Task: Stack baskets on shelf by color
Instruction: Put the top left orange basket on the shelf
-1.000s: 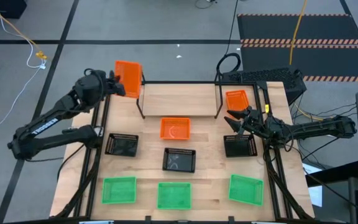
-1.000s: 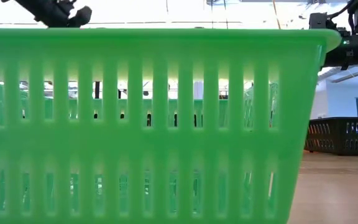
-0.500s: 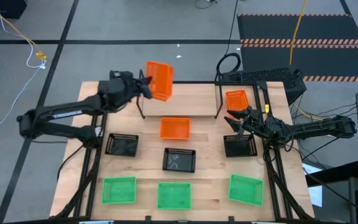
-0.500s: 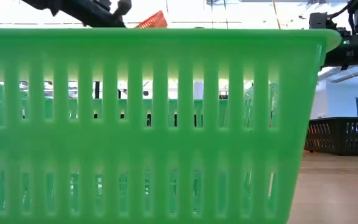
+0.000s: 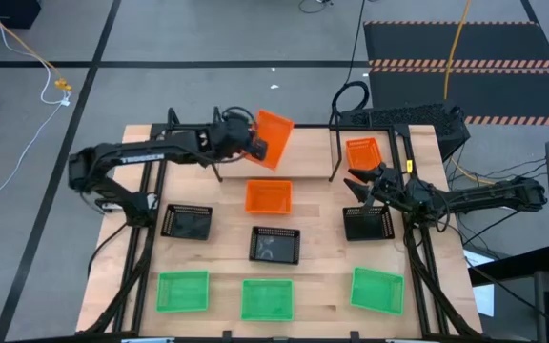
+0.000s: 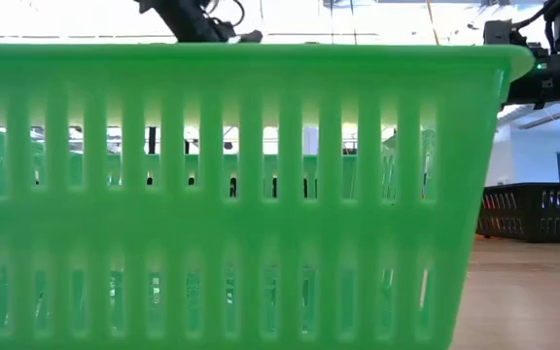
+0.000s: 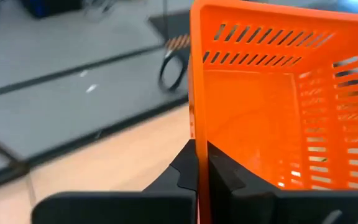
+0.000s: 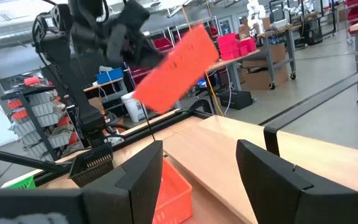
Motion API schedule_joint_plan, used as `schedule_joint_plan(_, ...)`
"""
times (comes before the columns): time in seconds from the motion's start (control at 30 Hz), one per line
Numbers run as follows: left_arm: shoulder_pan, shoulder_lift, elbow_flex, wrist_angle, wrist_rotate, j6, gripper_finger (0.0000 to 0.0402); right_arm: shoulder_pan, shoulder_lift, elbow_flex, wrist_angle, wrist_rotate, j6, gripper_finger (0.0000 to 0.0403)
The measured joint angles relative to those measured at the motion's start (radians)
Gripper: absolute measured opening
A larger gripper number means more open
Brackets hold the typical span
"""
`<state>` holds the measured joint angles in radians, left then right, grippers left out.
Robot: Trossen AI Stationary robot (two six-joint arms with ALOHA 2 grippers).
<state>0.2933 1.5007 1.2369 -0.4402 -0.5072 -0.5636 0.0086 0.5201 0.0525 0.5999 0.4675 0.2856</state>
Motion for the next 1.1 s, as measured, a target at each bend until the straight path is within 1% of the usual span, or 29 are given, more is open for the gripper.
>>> schedule_joint_plan(0.13, -0.001, 0.072, 0.000, -0.059, -0.016, -0.071, 0.0008, 0.000, 0.000, 0.000, -0.018, -0.003, 0.017, 0.0199)
schedule_joint_plan(0.2, 0.000, 0.101, 0.000, -0.073, -0.018, -0.106, 0.0005, 0.000, 0.000, 0.000, -0.021, -0.021, 0.017, 0.0199)
schedule_joint_plan(0.27, -0.001, 0.118, 0.000, -0.087, -0.028, -0.116, 0.0006, 0.000, 0.000, 0.000, -0.021, -0.027, 0.020, 0.0199)
schedule_joint_plan(0.43, 0.010, 0.118, 0.000, -0.191, -0.139, -0.173, 0.0016, 0.000, 0.000, 0.000, -0.022, -0.027, 0.019, 0.0199)
schedule_joint_plan(0.5, 0.016, 0.105, 0.000, -0.256, -0.183, -0.204, 0.0011, 0.000, 0.000, 0.000, -0.022, -0.027, 0.017, 0.0199)
schedule_joint_plan(0.57, 0.020, 0.099, 0.002, -0.272, -0.210, -0.229, 0.0006, 0.000, 0.000, 0.000, -0.021, -0.027, 0.016, 0.0199)
schedule_joint_plan(0.77, 0.021, 0.110, 0.002, -0.291, -0.221, -0.242, 0.0016, 0.000, 0.000, 0.000, -0.021, -0.026, 0.016, 0.0199)
schedule_joint_plan(0.87, 0.025, 0.118, 0.000, -0.335, -0.229, -0.259, 0.0007, 0.000, 0.000, 0.000, -0.021, -0.026, 0.016, 0.0199)
schedule_joint_plan(0.93, 0.026, 0.115, 0.001, -0.336, -0.237, -0.261, 0.0005, 0.000, 0.000, 0.000, -0.022, -0.026, 0.016, 0.0199)
schedule_joint_plan(1.1, 0.025, 0.116, 0.001, -0.344, -0.237, -0.261, 0.0027, 0.000, 0.000, 0.000, -0.024, -0.026, 0.016, 0.0199)
